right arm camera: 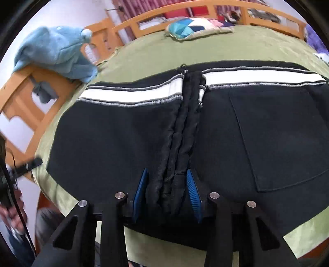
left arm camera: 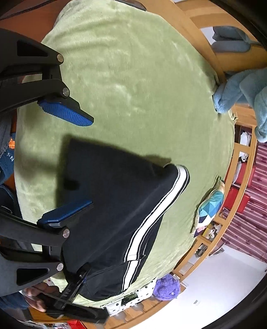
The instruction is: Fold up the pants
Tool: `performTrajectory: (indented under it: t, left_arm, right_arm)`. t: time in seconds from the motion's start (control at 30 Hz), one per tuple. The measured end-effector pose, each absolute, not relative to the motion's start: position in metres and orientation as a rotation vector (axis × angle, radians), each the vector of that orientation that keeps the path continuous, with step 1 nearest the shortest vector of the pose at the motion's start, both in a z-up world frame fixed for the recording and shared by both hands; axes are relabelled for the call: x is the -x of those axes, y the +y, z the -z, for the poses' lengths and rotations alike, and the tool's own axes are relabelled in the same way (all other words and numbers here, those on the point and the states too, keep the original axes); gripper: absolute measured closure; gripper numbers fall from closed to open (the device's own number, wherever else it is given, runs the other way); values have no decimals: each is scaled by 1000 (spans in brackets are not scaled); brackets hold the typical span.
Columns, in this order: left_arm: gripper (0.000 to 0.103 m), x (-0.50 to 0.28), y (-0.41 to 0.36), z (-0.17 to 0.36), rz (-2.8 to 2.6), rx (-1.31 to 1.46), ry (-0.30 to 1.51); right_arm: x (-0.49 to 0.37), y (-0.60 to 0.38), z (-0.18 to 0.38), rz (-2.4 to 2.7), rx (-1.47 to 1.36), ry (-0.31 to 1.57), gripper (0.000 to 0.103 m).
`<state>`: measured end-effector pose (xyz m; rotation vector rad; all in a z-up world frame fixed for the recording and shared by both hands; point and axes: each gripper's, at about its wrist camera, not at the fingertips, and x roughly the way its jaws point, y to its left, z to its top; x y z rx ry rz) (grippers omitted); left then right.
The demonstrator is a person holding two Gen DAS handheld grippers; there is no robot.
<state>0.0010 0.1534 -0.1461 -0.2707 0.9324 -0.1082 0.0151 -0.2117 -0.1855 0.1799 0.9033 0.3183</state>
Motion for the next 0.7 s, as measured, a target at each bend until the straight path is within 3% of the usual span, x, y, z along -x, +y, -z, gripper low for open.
performTrajectory:
  t: [0.33,0.43,0.6,0.67,0.7]
  left_arm:
    - [31,-43,127,120,142,228,856]
    - [31,-60,119,117,165,226,836]
    - [33,-83,118,121,217,278,851]
    - [33,-90,118,119,250,303,836]
    - [33,-93,116,117,266,312,824]
  right_arm:
    - [-25,-219,136,-272,-75,719,55]
    - [-63,-221,141,-270,-116,755,47]
    - [-139,-211,175,-297,-180,950,43]
    - [-159,-207,186,-268,-162,1018,65]
    - [-160,-209,180,-281,-154,988,87]
